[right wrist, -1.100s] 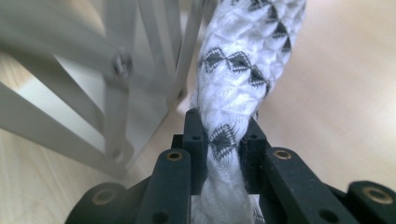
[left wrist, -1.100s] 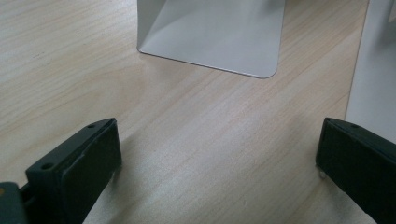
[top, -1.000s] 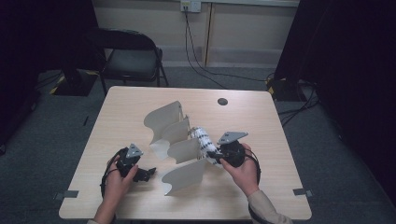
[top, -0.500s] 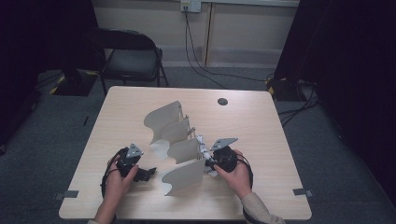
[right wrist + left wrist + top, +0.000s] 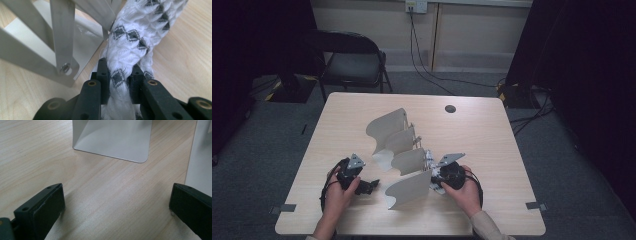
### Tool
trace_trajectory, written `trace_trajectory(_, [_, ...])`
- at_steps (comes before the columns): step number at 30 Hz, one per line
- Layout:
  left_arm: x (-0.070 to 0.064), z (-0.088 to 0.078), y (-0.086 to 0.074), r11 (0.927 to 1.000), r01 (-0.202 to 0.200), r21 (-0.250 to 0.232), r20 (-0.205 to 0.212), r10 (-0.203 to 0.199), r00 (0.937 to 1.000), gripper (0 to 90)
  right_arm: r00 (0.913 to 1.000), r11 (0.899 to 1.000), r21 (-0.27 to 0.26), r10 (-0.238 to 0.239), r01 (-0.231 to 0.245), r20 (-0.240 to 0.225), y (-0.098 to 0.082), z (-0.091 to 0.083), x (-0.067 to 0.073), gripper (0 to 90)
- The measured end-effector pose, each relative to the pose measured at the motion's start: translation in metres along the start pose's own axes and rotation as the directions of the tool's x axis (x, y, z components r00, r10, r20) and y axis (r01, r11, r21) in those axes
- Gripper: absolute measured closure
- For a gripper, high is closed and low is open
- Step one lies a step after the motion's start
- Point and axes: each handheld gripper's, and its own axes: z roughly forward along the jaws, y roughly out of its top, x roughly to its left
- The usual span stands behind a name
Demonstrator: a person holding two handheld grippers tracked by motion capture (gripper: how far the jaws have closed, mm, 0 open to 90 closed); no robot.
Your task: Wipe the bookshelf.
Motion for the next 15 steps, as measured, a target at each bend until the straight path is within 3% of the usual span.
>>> trace_trajectory(4, [0.0,0.0,0.0,1.0,-0.003,0.002,0.0,0.003,1.0,0.0,0.9997,1.0,-0.021,0.014,-0.014,0.02,-0.001,-0.005,0.0,64.0])
trace_trajectory(9, [0.0,0.0,0.0,1.0,-0.004,0.003,0.0,0.004,1.0,0.0,0.9979,0.996,-0.084,0.032,-0.027,0.056,0.013,-0.015,-0.005,56.6])
trace_trajectory(13, [0.0,0.0,0.0,1.0,-0.004,0.003,0.0,0.004,1.0,0.0,0.9971,0.999,-0.037,0.03,-0.028,0.07,0.014,0.0,-0.008,56.3])
trace_trajectory(15, [0.0,0.0,0.0,1.0,-0.003,0.003,0.0,0.003,1.0,0.0,0.9967,1.0,-0.017,0.009,-0.008,0.081,0.01,0.008,-0.006,67.5])
